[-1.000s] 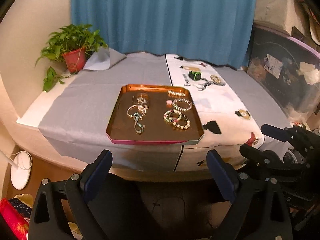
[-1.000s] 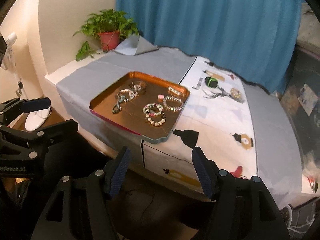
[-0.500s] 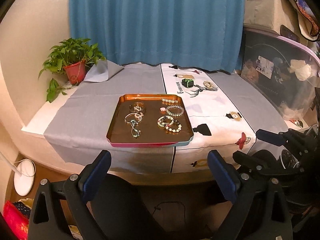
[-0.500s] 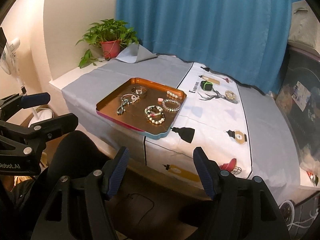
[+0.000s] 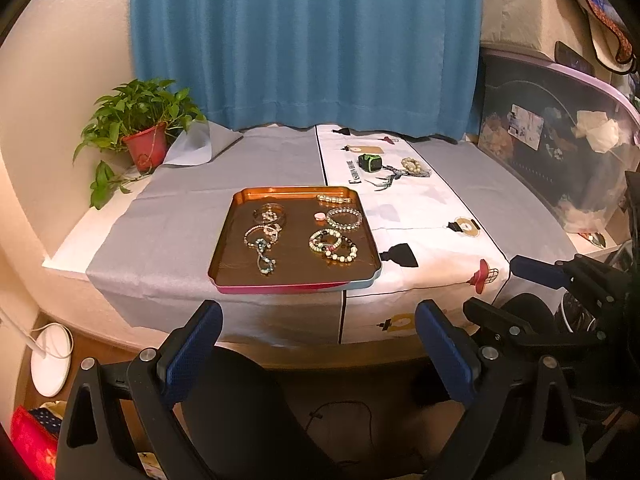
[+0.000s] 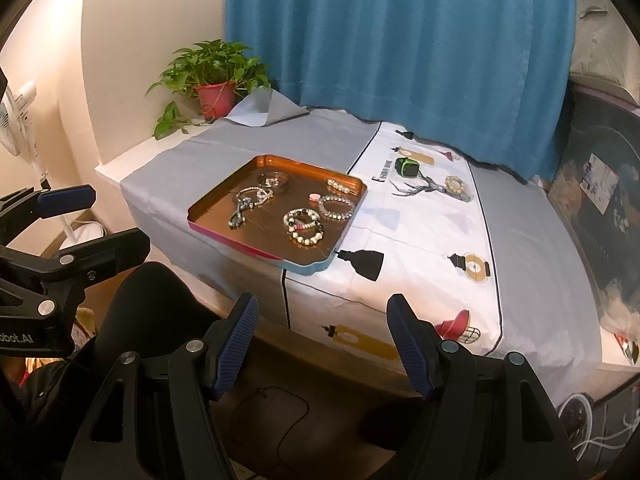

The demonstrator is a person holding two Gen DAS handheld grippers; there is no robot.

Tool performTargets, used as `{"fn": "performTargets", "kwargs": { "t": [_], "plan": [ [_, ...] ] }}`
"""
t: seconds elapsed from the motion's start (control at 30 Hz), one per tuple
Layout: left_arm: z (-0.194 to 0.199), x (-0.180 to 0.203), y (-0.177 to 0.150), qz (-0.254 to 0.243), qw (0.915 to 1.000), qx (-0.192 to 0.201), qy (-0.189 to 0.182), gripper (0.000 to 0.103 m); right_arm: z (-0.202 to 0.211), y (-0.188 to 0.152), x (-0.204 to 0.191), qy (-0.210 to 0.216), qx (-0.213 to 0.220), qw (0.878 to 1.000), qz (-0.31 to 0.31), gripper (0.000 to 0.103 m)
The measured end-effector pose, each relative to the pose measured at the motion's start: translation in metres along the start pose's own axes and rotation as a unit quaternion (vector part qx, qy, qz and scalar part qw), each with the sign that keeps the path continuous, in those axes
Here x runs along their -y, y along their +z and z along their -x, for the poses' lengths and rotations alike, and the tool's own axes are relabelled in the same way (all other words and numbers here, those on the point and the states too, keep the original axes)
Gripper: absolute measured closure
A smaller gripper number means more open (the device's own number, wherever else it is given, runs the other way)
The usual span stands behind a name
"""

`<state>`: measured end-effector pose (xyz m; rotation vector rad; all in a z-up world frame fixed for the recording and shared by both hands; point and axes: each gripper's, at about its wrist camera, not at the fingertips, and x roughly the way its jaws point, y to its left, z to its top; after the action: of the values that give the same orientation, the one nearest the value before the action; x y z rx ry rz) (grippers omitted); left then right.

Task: Organize jewelry
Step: 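Withdraw both open tools from the tray toward the table edge, then move both open tools over the runner toward the watch and amber bracelet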

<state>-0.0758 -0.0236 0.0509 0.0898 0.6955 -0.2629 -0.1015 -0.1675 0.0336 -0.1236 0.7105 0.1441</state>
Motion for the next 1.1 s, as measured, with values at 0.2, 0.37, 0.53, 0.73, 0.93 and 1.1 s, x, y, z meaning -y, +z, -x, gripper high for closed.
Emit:
{"fn": "performTargets", "kwargs": {
  "t": [0.2,0.37,0.53,0.73,0.93,1.1],
  "plan": [
    [-0.004,0.001,0.0,-0.001,1.0,-0.005,-0.001,0.007,-0.003,0.0,0.002,0.0,-0.003,1.0,-0.001,0.035],
    [-0.008,0.001,0.001,-0.002,1.0,-0.01,-0.002,0.007,-0.008,-0.001,0.005,0.0,-0.01,1.0,-0.005,0.035],
    [-0.015,0.002,0.0,-0.002,0.9999,-0.017,-0.001,0.007,-0.016,-0.003,0.008,-0.001,-0.016,1.0,-0.008,0.035],
    [-0.026,0.003,0.004,-0.003,0.9996,-0.027,-0.003,0.007,-0.024,-0.004,0.015,-0.001,-0.023,1.0,-0.016,0.035],
    [-0.039,0.008,0.011,-0.004,0.9992,-0.039,-0.008,0.007,-0.034,-0.005,0.026,-0.001,-0.031,0.999,-0.027,0.035],
    [-0.055,0.012,0.02,-0.003,0.9985,-0.053,-0.014,0.007,-0.046,-0.005,0.039,-0.003,-0.04,0.998,-0.039,0.035]
  ]
}}
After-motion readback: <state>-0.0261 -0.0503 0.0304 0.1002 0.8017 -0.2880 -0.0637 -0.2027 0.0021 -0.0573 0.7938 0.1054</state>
